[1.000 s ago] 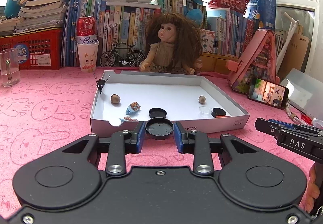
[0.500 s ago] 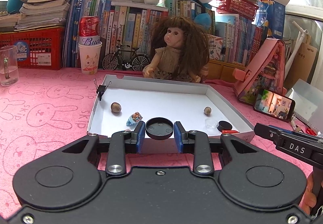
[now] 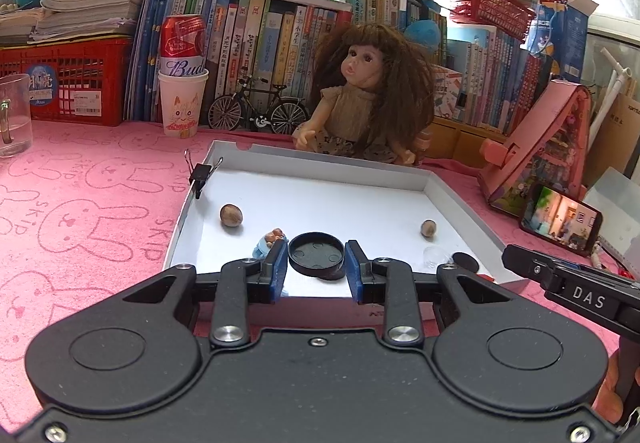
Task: Organize rigid objects
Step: 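Carry the black lid into the tray with the left tool while the right carries the cap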
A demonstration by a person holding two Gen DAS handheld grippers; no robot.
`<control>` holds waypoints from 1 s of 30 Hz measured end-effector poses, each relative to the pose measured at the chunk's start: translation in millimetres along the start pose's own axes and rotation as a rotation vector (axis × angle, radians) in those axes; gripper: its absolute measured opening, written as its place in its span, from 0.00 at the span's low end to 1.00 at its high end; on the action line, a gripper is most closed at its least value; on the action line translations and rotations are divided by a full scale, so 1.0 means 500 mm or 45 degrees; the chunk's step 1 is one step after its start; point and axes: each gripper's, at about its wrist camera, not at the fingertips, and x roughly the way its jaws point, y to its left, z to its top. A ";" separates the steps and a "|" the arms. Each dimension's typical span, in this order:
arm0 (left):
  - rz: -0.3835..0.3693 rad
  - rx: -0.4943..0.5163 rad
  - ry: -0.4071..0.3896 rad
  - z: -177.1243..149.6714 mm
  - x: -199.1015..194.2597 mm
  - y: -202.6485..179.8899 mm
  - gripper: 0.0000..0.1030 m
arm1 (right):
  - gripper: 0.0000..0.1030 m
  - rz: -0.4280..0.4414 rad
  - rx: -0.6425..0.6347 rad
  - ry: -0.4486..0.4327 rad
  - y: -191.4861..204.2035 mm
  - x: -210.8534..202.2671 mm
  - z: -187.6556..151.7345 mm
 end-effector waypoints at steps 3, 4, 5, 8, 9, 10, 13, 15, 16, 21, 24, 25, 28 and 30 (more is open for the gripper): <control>0.021 -0.010 0.004 0.003 0.019 -0.002 0.28 | 0.36 0.005 0.013 0.014 0.000 0.018 0.005; 0.028 -0.008 0.006 0.005 0.026 -0.004 0.28 | 0.36 0.006 0.020 0.020 -0.001 0.025 0.007; 0.034 -0.001 0.008 0.007 0.032 -0.006 0.28 | 0.36 0.007 0.029 0.024 -0.001 0.031 0.009; 0.053 0.016 0.012 0.014 0.049 -0.013 0.28 | 0.35 0.007 0.052 0.033 -0.002 0.048 0.016; 0.055 0.016 0.014 0.018 0.054 -0.013 0.28 | 0.35 0.007 0.055 0.034 -0.002 0.052 0.018; 0.056 0.015 0.016 0.021 0.058 -0.014 0.28 | 0.35 0.007 0.059 0.034 -0.003 0.057 0.020; 0.064 0.024 0.020 0.032 0.073 -0.017 0.28 | 0.35 0.006 0.070 0.038 -0.004 0.072 0.026; 0.060 0.033 0.022 0.041 0.085 -0.015 0.28 | 0.35 0.009 0.072 0.038 -0.006 0.080 0.028; 0.054 0.038 0.021 0.046 0.089 -0.013 0.28 | 0.35 0.006 0.070 0.039 -0.007 0.084 0.030; 0.049 0.017 0.015 0.069 0.115 0.012 0.28 | 0.35 -0.004 0.061 0.041 -0.015 0.098 0.036; 0.048 0.018 0.012 0.076 0.128 0.018 0.28 | 0.36 -0.003 0.048 0.044 -0.015 0.108 0.046; 0.045 0.027 0.013 0.078 0.131 0.020 0.28 | 0.36 0.004 0.040 0.048 -0.016 0.112 0.052; 0.024 0.052 0.028 0.095 0.142 0.025 0.28 | 0.36 0.043 0.066 0.114 -0.029 0.132 0.076; 0.015 0.060 0.047 0.105 0.150 0.029 0.28 | 0.36 0.055 0.115 0.156 -0.042 0.146 0.091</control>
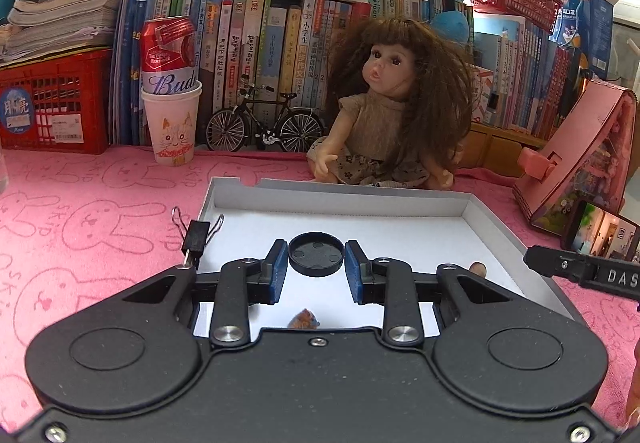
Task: Organize rigid objects
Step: 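Carry the black lid into the tray with the left tool while the right carries the cap, then open the left tool to release the lid while the right releases the cap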
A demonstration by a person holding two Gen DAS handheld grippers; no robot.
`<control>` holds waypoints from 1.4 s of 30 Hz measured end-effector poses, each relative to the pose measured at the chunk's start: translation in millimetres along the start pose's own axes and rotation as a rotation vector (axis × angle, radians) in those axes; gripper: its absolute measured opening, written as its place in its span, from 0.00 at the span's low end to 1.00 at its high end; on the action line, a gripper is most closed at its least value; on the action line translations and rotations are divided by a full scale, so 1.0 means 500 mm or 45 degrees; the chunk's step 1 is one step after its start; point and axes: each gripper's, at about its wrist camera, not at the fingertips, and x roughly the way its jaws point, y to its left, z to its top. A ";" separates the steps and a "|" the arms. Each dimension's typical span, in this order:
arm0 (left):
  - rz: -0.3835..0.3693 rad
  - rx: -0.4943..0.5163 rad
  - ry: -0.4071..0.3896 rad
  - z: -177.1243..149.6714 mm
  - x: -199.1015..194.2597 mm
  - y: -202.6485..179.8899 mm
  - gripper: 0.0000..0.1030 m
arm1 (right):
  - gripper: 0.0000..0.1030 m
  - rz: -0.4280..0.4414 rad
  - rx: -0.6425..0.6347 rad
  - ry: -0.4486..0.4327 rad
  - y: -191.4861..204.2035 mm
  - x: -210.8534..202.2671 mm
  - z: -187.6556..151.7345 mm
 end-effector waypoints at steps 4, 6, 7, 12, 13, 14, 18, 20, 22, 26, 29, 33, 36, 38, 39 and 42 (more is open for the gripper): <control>-0.046 -0.011 0.077 0.012 0.023 0.005 0.28 | 0.36 0.032 0.061 0.102 -0.016 0.029 0.022; -0.070 -0.029 0.112 0.013 0.035 0.006 0.28 | 0.36 0.019 0.057 0.137 -0.016 0.041 0.025; -0.075 -0.035 0.123 0.013 0.041 0.004 0.28 | 0.36 0.016 0.048 0.159 -0.015 0.047 0.026; -0.071 -0.021 0.153 0.007 0.064 -0.010 0.28 | 0.36 0.009 -0.001 0.237 0.000 0.067 0.021; -0.068 -0.011 0.156 0.006 0.067 -0.013 0.28 | 0.36 0.004 -0.011 0.242 0.003 0.070 0.020; -0.066 -0.005 0.159 0.006 0.070 -0.015 0.28 | 0.36 0.002 -0.025 0.247 0.007 0.073 0.020; -0.043 0.010 0.185 0.003 0.086 -0.025 0.28 | 0.36 -0.008 -0.058 0.276 0.016 0.088 0.018; -0.035 0.023 0.192 -0.001 0.093 -0.030 0.28 | 0.36 -0.016 -0.067 0.282 0.019 0.093 0.015; -0.027 0.040 0.201 -0.005 0.099 -0.033 0.28 | 0.36 -0.019 -0.070 0.280 0.020 0.096 0.013; -0.022 0.073 0.202 -0.012 0.104 -0.036 0.28 | 0.36 -0.023 -0.069 0.279 0.019 0.099 0.011; -0.021 0.083 0.203 -0.014 0.104 -0.038 0.28 | 0.36 -0.029 -0.079 0.278 0.019 0.103 0.009; -0.011 0.093 0.204 -0.014 0.105 -0.039 0.28 | 0.36 -0.037 -0.108 0.274 0.025 0.105 0.005; 0.003 0.108 0.201 -0.014 0.105 -0.043 0.29 | 0.36 -0.042 -0.118 0.270 0.028 0.105 0.003; 0.004 0.105 0.201 -0.014 0.105 -0.043 0.29 | 0.39 -0.028 -0.118 0.265 0.028 0.104 0.002; 0.004 0.099 0.200 -0.014 0.104 -0.042 0.29 | 0.40 -0.014 -0.113 0.260 0.027 0.103 0.002; 0.007 0.086 0.196 -0.012 0.100 -0.039 0.32 | 0.40 -0.009 -0.110 0.244 0.027 0.097 0.002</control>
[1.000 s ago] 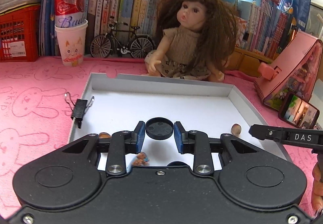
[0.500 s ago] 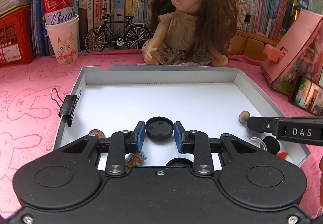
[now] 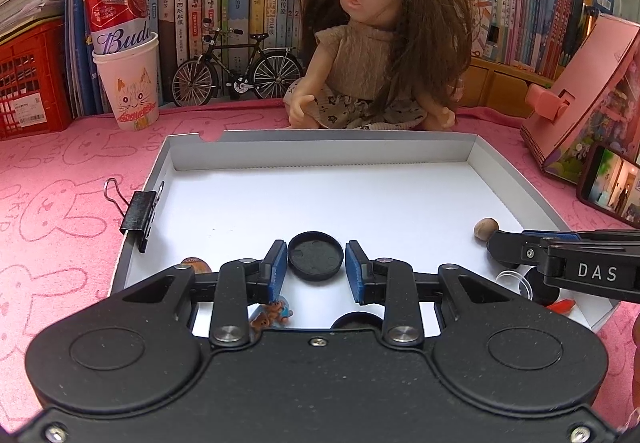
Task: Organize rigid objects
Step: 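Open the left tool to release the lid while the right releases the cap, then withdraw both tools from the tray toward the binder clip and red marker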
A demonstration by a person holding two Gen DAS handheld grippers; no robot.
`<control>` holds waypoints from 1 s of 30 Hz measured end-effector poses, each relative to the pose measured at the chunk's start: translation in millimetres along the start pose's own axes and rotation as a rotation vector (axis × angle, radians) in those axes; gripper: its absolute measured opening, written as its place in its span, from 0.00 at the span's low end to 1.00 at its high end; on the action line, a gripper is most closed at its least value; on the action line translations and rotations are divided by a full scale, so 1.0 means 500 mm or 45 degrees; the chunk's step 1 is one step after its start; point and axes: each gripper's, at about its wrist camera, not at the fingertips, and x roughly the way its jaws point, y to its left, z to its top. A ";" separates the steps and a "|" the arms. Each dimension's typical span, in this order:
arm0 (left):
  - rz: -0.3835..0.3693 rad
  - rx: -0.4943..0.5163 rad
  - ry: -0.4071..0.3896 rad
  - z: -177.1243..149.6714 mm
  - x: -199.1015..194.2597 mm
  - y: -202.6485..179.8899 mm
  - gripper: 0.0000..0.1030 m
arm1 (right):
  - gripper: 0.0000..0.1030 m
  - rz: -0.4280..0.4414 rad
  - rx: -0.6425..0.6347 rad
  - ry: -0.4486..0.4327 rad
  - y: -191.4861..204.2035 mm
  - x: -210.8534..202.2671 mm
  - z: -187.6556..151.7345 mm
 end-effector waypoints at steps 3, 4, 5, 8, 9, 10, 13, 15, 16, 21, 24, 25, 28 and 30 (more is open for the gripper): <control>0.005 0.000 -0.028 -0.002 -0.015 0.002 0.40 | 0.49 0.007 -0.009 -0.027 0.003 -0.012 0.000; 0.002 -0.001 -0.037 -0.003 -0.021 0.003 0.41 | 0.55 0.014 -0.015 -0.036 0.004 -0.018 0.001; -0.001 -0.005 -0.046 -0.004 -0.029 0.004 0.42 | 0.56 0.019 -0.024 -0.046 0.006 -0.024 0.000; -0.023 -0.013 -0.066 -0.005 -0.054 0.007 0.49 | 0.60 0.019 -0.059 -0.086 0.014 -0.046 -0.003; -0.029 -0.011 -0.075 -0.005 -0.064 0.007 0.51 | 0.62 0.021 -0.066 -0.095 0.016 -0.052 -0.004; -0.030 -0.007 -0.086 -0.006 -0.073 0.007 0.52 | 0.65 0.026 -0.072 -0.105 0.017 -0.059 -0.005; -0.028 0.014 -0.114 -0.012 -0.101 0.006 0.56 | 0.67 0.037 -0.091 -0.130 0.019 -0.083 -0.011; -0.035 0.024 -0.121 -0.017 -0.121 0.004 0.56 | 0.70 0.042 -0.111 -0.145 0.020 -0.098 -0.017; -0.042 0.026 -0.124 -0.020 -0.129 0.004 0.57 | 0.71 0.045 -0.124 -0.154 0.021 -0.107 -0.021; -0.088 0.052 -0.132 -0.042 -0.177 0.007 0.60 | 0.74 0.090 -0.180 -0.186 0.024 -0.146 -0.042; -0.132 0.051 -0.121 -0.058 -0.201 0.010 0.60 | 0.75 0.108 -0.230 -0.225 0.027 -0.171 -0.060; -0.144 0.049 -0.119 -0.064 -0.208 0.012 0.60 | 0.76 0.118 -0.250 -0.243 0.028 -0.180 -0.067; -0.176 0.061 -0.114 -0.084 -0.231 0.010 0.60 | 0.78 0.159 -0.294 -0.271 0.027 -0.203 -0.085; -0.192 0.080 -0.118 -0.099 -0.247 0.005 0.60 | 0.79 0.182 -0.322 -0.285 0.027 -0.217 -0.098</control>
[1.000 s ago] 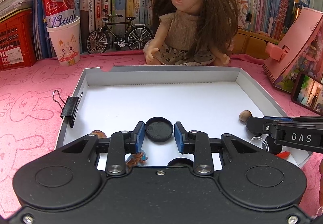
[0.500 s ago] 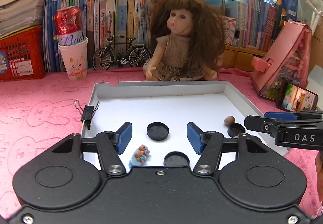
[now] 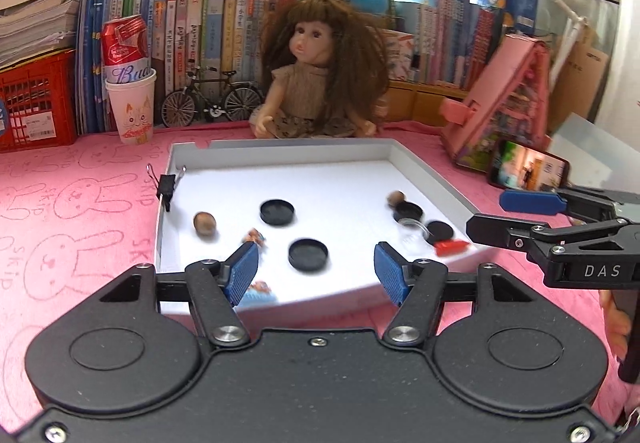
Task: Organize rigid objects
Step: 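Withdraw both tools from the tray toward the binder clip and red marker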
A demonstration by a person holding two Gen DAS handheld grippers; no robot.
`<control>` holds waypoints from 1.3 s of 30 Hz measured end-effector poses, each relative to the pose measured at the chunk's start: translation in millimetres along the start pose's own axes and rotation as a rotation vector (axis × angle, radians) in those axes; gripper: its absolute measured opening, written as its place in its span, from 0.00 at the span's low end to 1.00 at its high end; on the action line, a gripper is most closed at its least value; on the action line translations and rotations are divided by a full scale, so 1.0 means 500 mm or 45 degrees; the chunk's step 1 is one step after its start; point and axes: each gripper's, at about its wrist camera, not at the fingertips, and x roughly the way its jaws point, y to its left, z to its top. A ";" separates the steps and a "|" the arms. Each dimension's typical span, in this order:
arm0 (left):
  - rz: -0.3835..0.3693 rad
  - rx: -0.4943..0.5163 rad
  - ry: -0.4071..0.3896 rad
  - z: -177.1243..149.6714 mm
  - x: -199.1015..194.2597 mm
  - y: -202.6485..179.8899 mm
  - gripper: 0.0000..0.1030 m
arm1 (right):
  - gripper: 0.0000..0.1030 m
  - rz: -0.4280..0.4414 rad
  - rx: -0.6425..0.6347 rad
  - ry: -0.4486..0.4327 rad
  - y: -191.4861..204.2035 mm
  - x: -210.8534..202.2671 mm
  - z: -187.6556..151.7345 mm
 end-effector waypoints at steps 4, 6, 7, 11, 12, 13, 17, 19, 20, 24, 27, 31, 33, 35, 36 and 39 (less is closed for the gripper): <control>-0.033 0.024 -0.011 -0.023 -0.030 -0.014 0.60 | 0.80 0.049 -0.057 -0.025 0.017 -0.033 -0.020; -0.063 0.040 0.000 -0.037 -0.042 -0.020 0.61 | 0.81 0.089 -0.086 -0.033 0.025 -0.049 -0.030; -0.083 0.048 0.010 -0.042 -0.047 -0.021 0.61 | 0.81 0.104 -0.108 -0.027 0.030 -0.057 -0.037; -0.155 0.086 0.037 -0.070 -0.069 -0.030 0.61 | 0.81 0.134 -0.179 0.013 0.047 -0.083 -0.058; -0.168 0.095 0.042 -0.077 -0.074 -0.034 0.61 | 0.81 0.144 -0.192 0.023 0.050 -0.090 -0.063; -0.177 0.103 0.046 -0.083 -0.078 -0.036 0.61 | 0.81 0.154 -0.201 0.032 0.052 -0.096 -0.068; -0.216 0.143 0.063 -0.099 -0.092 -0.047 0.61 | 0.81 0.187 -0.218 0.065 0.061 -0.118 -0.087; -0.238 0.171 0.075 -0.108 -0.098 -0.051 0.61 | 0.81 0.206 -0.229 0.082 0.066 -0.128 -0.099; -0.244 0.181 0.081 -0.111 -0.100 -0.053 0.61 | 0.82 0.211 -0.234 0.086 0.069 -0.132 -0.103; -0.266 0.221 0.109 -0.126 -0.103 -0.059 0.60 | 0.82 0.239 -0.238 0.117 0.080 -0.139 -0.122; -0.278 0.256 0.118 -0.137 -0.104 -0.067 0.59 | 0.82 0.255 -0.230 0.138 0.084 -0.142 -0.134; -0.281 0.282 0.132 -0.147 -0.100 -0.074 0.54 | 0.82 0.274 -0.224 0.154 0.086 -0.149 -0.142; -0.281 0.289 0.147 -0.151 -0.094 -0.077 0.48 | 0.82 0.285 -0.223 0.155 0.088 -0.153 -0.144; -0.285 0.294 0.158 -0.155 -0.089 -0.079 0.39 | 0.82 0.296 -0.225 0.160 0.090 -0.154 -0.145; -0.288 0.301 0.166 -0.158 -0.086 -0.082 0.33 | 0.82 0.301 -0.229 0.162 0.092 -0.155 -0.146; -0.277 0.316 0.148 -0.163 -0.086 -0.088 0.32 | 0.82 0.308 -0.249 0.170 0.099 -0.152 -0.150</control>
